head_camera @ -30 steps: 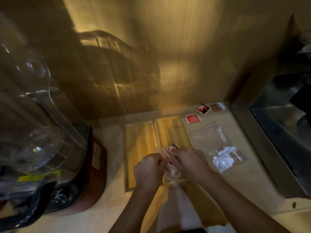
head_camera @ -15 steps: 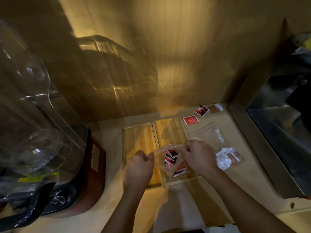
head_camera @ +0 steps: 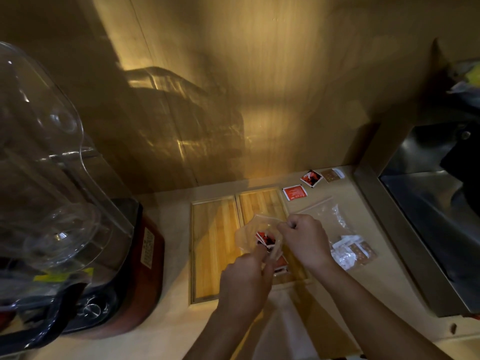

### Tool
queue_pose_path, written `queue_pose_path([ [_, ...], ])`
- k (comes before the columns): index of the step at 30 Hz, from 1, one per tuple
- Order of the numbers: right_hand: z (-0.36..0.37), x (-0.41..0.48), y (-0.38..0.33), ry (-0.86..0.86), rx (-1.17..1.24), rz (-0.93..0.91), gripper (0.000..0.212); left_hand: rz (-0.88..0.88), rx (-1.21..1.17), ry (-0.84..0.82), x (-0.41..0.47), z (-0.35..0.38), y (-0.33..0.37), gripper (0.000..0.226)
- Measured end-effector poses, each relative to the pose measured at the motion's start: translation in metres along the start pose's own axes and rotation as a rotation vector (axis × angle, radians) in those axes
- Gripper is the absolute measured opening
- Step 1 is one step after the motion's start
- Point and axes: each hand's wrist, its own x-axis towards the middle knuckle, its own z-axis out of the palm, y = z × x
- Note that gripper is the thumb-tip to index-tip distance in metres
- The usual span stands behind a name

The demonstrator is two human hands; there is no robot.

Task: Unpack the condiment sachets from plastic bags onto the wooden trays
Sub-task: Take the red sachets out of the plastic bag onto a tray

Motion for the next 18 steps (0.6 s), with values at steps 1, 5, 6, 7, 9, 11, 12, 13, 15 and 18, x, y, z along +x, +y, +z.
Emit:
queue_pose_path([
  [1,-0.001,0.0,0.002,0.0,0.005,-0.002,0.047,0.004,-0.001,0.031,0.002,0.002,-0.001,0.021],
  [5,-0.003,0.002,0.008,0.004,0.059,-0.011,0.047,0.068,-0.041,0.142,0.008,-0.002,0.0,0.019],
  [6,-0.004,0.003,0.011,0.001,0.083,-0.013,0.047,0.094,-0.036,0.155,0.011,-0.006,0.0,0.018],
  [7,-0.005,0.004,0.013,-0.001,0.103,-0.016,0.046,0.121,-0.03,0.16,0.014,-0.009,0.001,0.016],
  [9,-0.009,0.007,0.017,-0.019,0.158,-0.022,0.044,0.175,-0.025,0.147,0.022,-0.02,0.002,0.013],
  [11,-0.014,0.009,0.02,-0.072,0.28,-0.026,0.044,0.255,-0.021,0.087,0.03,-0.034,0.006,0.011],
  [12,-0.018,0.008,0.02,-0.098,0.357,-0.024,0.044,0.301,-0.018,0.041,0.033,-0.042,0.009,0.01],
  [13,-0.023,0.008,0.019,-0.117,0.437,-0.021,0.043,0.341,-0.018,0.0,0.035,-0.05,0.012,0.008],
  [15,-0.031,0.007,0.023,-0.133,0.591,-0.021,0.036,0.4,-0.028,-0.059,0.038,-0.067,0.018,0.007],
  [18,-0.038,0.01,0.045,-0.288,0.765,-0.02,0.023,0.457,-0.082,-0.121,0.037,-0.089,0.026,0.015],
])
